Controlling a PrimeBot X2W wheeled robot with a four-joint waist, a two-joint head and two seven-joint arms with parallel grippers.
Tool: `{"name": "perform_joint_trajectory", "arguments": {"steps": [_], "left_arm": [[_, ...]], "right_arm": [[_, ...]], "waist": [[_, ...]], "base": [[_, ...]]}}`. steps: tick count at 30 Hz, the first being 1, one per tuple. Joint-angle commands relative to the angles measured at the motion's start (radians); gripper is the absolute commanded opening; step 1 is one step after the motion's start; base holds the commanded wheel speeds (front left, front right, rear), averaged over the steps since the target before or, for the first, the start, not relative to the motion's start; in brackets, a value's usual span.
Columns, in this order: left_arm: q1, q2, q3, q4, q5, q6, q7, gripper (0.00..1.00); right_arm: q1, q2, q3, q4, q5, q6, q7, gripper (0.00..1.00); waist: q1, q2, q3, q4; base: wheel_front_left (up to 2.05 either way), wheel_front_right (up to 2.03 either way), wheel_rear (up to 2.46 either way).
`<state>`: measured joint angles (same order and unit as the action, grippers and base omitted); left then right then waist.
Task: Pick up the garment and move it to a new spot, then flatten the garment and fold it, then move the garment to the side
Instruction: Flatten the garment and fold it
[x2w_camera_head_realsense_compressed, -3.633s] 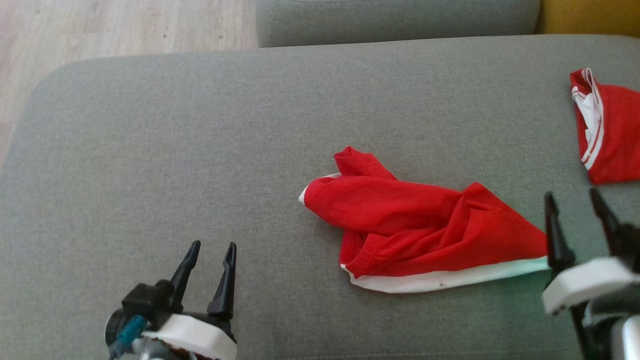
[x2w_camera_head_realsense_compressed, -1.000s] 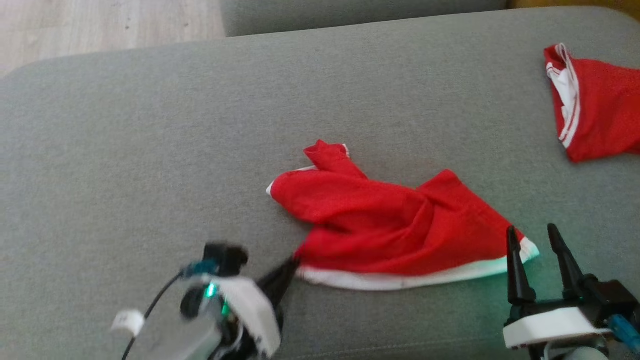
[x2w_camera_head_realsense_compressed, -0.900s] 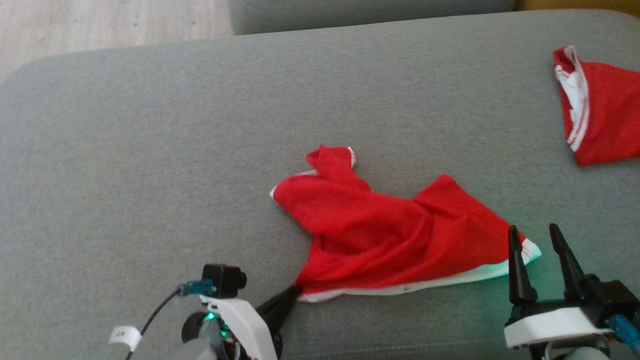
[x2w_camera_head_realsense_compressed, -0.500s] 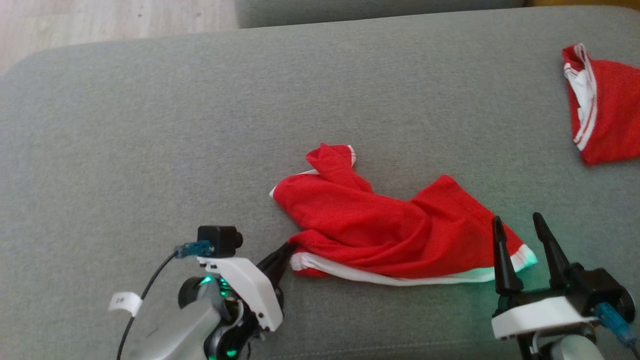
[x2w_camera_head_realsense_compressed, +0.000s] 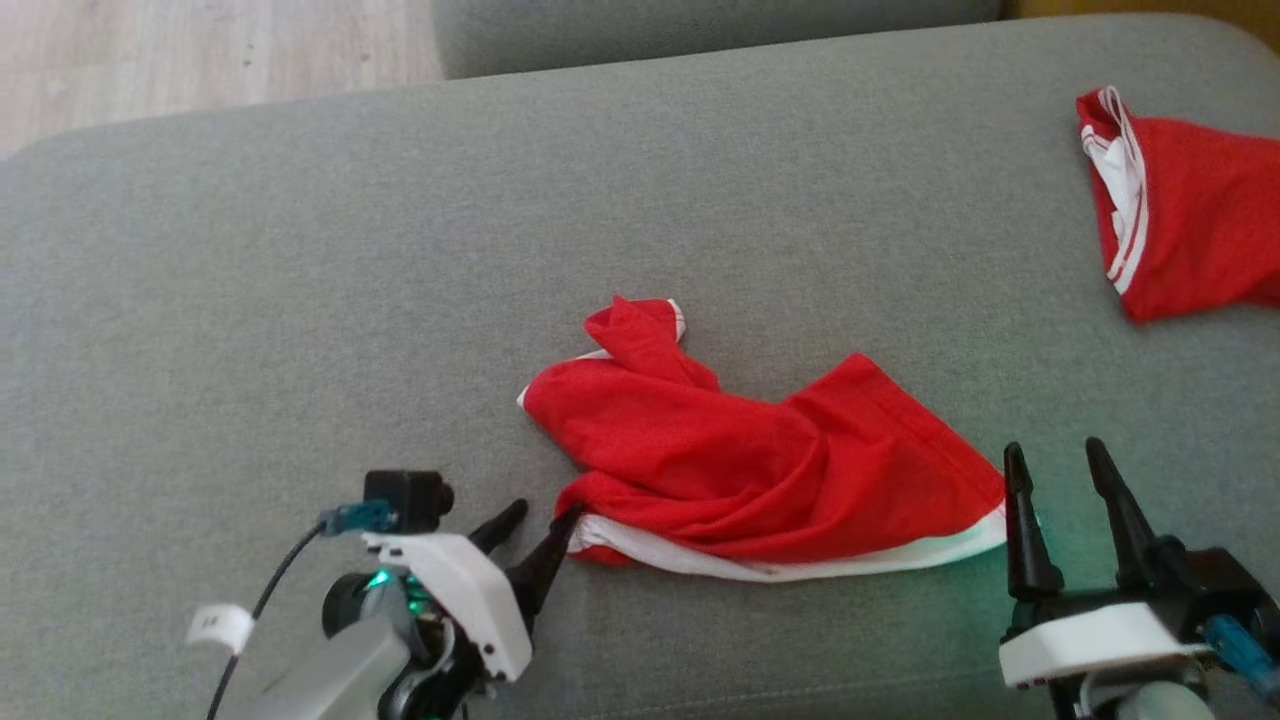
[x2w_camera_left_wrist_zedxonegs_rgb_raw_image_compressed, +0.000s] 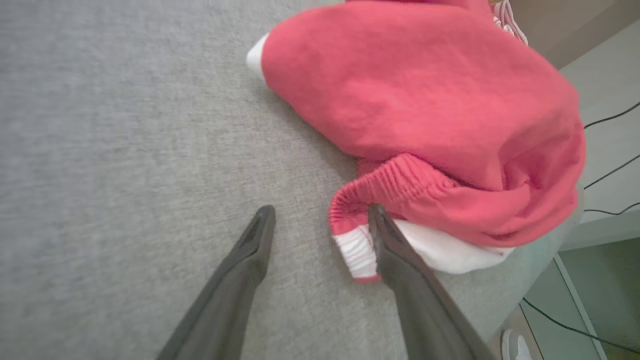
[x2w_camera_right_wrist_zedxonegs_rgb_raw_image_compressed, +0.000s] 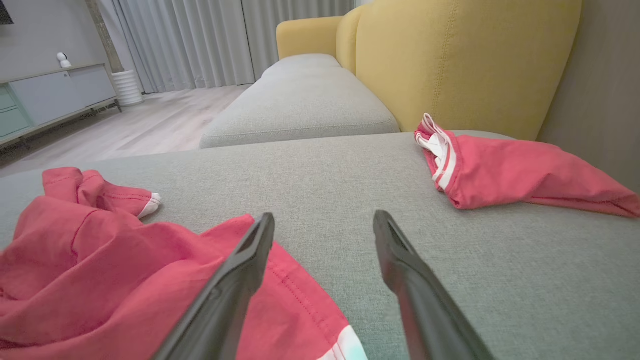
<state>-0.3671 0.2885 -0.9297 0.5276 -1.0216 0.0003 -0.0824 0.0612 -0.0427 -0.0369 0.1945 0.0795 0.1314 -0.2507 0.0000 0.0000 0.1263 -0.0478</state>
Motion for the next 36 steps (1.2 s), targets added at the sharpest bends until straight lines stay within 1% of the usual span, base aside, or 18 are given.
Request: {"name": "perform_joint_trajectory", "arguments": {"steps": [1, 3, 6, 11, 13, 16, 18, 20, 21, 24, 27, 28, 33, 34, 36], "left_arm": [[0.006, 0.048, 0.029, -0.029, 0.01, 0.009, -0.018, 1.0], [0.031, 0.069, 0.023, -0.074, 0.024, 0.015, -0.039, 1.0], [0.063, 0.105, 0.012, -0.14, 0.076, 0.059, -0.088, 1.0], [0.13, 0.125, 0.05, -0.252, 0.116, 0.124, -0.16, 1.0], [0.153, 0.13, 0.069, -0.286, 0.152, 0.146, -0.172, 1.0], [0.189, 0.119, 0.118, -0.33, 0.208, 0.169, -0.178, 1.0], [0.223, 0.102, 0.167, -0.367, 0.257, 0.172, -0.179, 1.0], [0.259, 0.087, 0.223, -0.394, 0.321, 0.176, -0.179, 1.0], [0.273, 0.087, 0.237, -0.397, 0.37, 0.177, -0.179, 1.0], [0.323, 0.055, 0.312, -0.409, 0.46, 0.171, -0.179, 1.0], [0.372, 0.019, 0.398, -0.418, 0.528, 0.145, -0.179, 1.0], [0.372, 0.019, 0.398, -0.418, 0.528, 0.145, -0.179, 1.0], [0.439, -0.042, 0.531, -0.407, 0.608, 0.071, -0.179, 1.0], [0.458, -0.065, 0.578, -0.392, 0.637, 0.042, -0.179, 1.0], [0.47, -0.087, 0.615, -0.376, 0.665, 0.011, -0.179, 1.0]], "right_arm": [[0.0, -0.008, 0.021, -0.029, 0.002, -0.001, -0.011, 1.0], [0.003, -0.008, 0.015, -0.033, 0.021, -0.001, -0.011, 1.0], [0.007, -0.008, 0.01, -0.044, 0.01, -0.001, -0.011, 1.0], [0.015, -0.008, -0.012, -0.066, -0.011, -0.001, -0.011, 1.0], [0.022, -0.008, -0.021, -0.073, -0.017, -0.001, -0.011, 1.0], [0.032, -0.008, -0.037, -0.08, -0.021, -0.001, -0.011, 1.0], [0.037, -0.008, -0.042, -0.083, -0.022, -0.001, -0.011, 1.0], [0.046, -0.008, -0.05, -0.086, -0.021, -0.001, -0.011, 1.0], [0.051, -0.008, -0.055, -0.087, -0.019, -0.001, -0.011, 1.0], [0.066, -0.008, -0.058, -0.084, -0.013, -0.001, -0.011, 1.0], [0.076, -0.008, -0.048, -0.075, -0.01, -0.001, -0.011, 1.0], [0.076, -0.008, -0.048, -0.075, -0.01, -0.001, -0.011, 1.0], [0.084, -0.008, -0.032, -0.051, -0.007, -0.001, -0.011, 1.0], [0.086, -0.008, -0.018, -0.034, -0.01, -0.001, -0.011, 1.0], [0.085, -0.008, -0.005, -0.02, -0.017, -0.001, -0.011, 1.0]], "waist": [[0.0, 0.0, -0.011, 0.01], [0.0, 0.0, -0.026, 0.021], [0.0, 0.0, -0.04, 0.041], [0.0, 0.0, -0.059, 0.082], [0.0, 0.0, -0.071, 0.099], [0.0, 0.0, -0.089, 0.124], [0.0, 0.0, -0.098, 0.136], [0.0, 0.0, -0.108, 0.148], [0.0, 0.0, -0.114, 0.154], [0.0, 0.0, -0.124, 0.165], [0.0, 0.0, -0.127, 0.171], [0.0, 0.0, -0.127, 0.171], [0.0, 0.0, -0.129, 0.173], [0.0, 0.0, -0.131, 0.172], [0.0, 0.0, -0.133, 0.171]], "base": [[0.0, 0.0, 0.0], [0.0, 0.0, 0.0], [0.0, 0.0, 0.0], [0.0, 0.0, 0.0], [0.0, 0.0, 0.0], [0.0, 0.0, 0.0], [0.0, 0.0, 0.0], [0.0, 0.0, 0.0], [0.0, 0.0, 0.0], [0.0, 0.0, 0.0], [0.0, 0.0, 0.0], [0.0, 0.0, 0.0], [0.0, 0.0, 0.0], [0.0, 0.0, 0.0], [0.0, 0.0, 0.0]]}}
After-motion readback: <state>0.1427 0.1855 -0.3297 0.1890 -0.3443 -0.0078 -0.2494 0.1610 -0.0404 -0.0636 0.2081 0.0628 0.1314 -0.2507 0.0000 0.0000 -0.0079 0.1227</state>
